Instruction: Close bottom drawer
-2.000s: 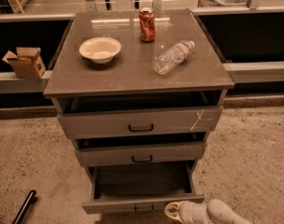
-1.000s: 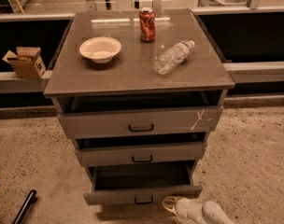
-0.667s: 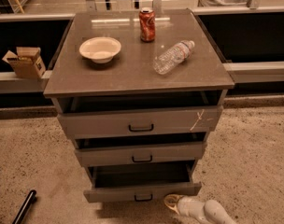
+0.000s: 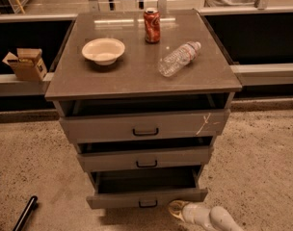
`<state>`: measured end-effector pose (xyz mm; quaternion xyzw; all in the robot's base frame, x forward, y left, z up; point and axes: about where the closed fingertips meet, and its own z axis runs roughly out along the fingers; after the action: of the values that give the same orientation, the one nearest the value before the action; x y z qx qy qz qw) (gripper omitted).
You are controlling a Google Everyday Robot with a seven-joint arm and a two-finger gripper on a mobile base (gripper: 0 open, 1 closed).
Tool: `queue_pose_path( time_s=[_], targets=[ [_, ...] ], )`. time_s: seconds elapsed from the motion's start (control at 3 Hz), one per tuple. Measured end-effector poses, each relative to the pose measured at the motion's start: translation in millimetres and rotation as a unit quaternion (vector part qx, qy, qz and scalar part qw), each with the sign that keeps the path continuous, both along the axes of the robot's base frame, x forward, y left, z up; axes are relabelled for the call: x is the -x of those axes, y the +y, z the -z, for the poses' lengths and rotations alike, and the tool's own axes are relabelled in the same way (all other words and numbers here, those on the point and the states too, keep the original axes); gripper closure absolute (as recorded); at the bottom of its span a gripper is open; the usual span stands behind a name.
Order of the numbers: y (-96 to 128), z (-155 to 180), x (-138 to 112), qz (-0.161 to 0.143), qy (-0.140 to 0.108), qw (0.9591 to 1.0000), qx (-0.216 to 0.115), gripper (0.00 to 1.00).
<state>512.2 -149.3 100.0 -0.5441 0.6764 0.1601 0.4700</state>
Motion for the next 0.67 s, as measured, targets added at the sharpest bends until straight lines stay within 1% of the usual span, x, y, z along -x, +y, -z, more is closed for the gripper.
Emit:
queue_pose_path(
  time_s=[0.33,0.67],
  targets=[
    [0.2,0.0,0.0,0.0,0.0,1.0,0.0,0.0],
    [0.3,-0.1,0.0,0.0,0.0,1.0,0.0,0.0]
  ],
)
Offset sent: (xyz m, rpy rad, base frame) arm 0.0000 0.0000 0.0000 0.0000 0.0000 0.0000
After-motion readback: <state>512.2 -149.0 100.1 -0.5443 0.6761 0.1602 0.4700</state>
